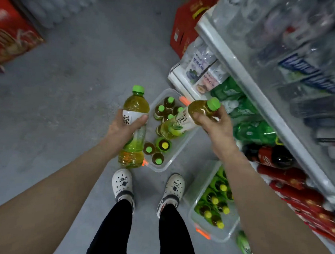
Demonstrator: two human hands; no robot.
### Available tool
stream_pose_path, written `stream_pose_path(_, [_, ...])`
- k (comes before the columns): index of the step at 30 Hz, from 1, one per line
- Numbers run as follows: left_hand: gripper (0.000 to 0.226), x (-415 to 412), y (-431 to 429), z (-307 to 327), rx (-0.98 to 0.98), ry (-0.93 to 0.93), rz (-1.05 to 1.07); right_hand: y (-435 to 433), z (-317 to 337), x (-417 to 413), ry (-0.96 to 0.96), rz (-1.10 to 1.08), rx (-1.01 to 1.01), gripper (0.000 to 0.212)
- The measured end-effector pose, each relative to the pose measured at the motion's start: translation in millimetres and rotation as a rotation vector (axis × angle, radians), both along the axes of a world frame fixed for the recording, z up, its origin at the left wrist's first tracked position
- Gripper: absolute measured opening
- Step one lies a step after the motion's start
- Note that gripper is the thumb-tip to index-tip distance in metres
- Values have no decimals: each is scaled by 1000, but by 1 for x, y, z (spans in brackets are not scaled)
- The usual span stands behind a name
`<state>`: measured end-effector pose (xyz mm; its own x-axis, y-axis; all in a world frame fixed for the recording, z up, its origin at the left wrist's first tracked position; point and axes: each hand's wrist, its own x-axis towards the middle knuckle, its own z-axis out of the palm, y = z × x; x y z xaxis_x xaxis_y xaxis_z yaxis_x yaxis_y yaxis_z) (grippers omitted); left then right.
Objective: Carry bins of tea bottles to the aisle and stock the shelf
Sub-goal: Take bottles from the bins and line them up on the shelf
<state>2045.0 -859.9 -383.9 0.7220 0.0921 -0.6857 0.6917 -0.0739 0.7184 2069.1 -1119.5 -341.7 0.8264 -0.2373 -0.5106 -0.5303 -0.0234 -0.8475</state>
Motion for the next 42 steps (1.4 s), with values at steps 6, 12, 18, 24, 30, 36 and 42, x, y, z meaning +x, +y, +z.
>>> stream_pose_path(6, [67, 20, -22, 154, -114, -109, -120, -28, 166, -3, -80, -171, 252, 38])
stream_pose_path(12, [65, 43, -40, 290, -165, -315, -299, -32, 289, -19, -292, -376, 424, 12])
stream_pose_path(18, [73, 68, -57, 408, -177, -592, -548, -30, 378, -29, -413, -439, 369, 54])
stream_pose_path(24, [82, 81, -75, 511, -170, -827, -599, -34, 489, -38, -626, -281, 218, 74])
stream_pose_path(30, [55, 101, -82, 601, -166, -984, -602, -50, 606, -35, -802, -194, -122, 57])
stream_pose_path(36, [52, 132, -92, 688, -156, -1198, -514, -59, 734, 0, -988, -116, -393, 49])
stream_pose_path(42, [32, 179, -117, 765, -125, -1355, -383, -72, 826, 68, -1061, -33, -534, 52])
